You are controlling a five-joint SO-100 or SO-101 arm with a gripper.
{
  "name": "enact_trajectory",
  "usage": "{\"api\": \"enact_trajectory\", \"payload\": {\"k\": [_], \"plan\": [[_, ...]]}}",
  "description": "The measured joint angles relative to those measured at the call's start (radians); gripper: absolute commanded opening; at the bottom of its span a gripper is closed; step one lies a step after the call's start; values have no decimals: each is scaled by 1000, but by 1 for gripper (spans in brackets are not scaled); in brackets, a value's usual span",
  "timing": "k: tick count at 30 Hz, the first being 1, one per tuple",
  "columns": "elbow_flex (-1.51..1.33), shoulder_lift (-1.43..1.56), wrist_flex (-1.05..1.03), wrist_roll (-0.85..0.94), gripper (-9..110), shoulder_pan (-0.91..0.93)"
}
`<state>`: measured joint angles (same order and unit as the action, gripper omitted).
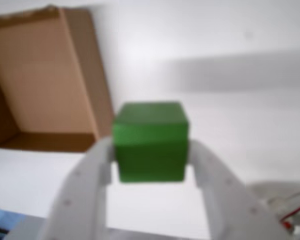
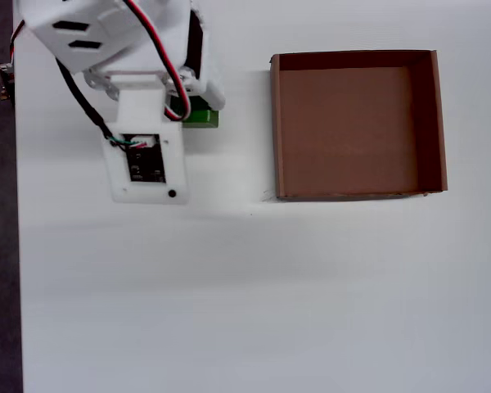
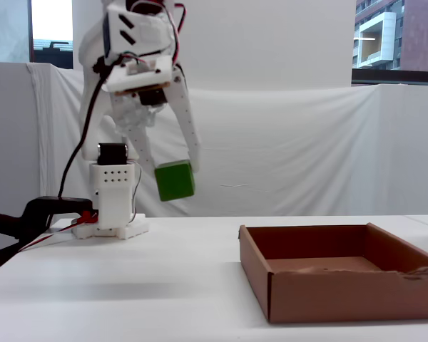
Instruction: Grasp a green cube and put it in a box.
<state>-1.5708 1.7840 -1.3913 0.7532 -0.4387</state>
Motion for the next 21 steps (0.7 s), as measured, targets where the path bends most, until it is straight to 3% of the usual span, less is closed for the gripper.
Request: {"api": "enact_trajectory", "payload": {"k": [21], "plan": [[400,-370,-38,-5,16,-206]]}}
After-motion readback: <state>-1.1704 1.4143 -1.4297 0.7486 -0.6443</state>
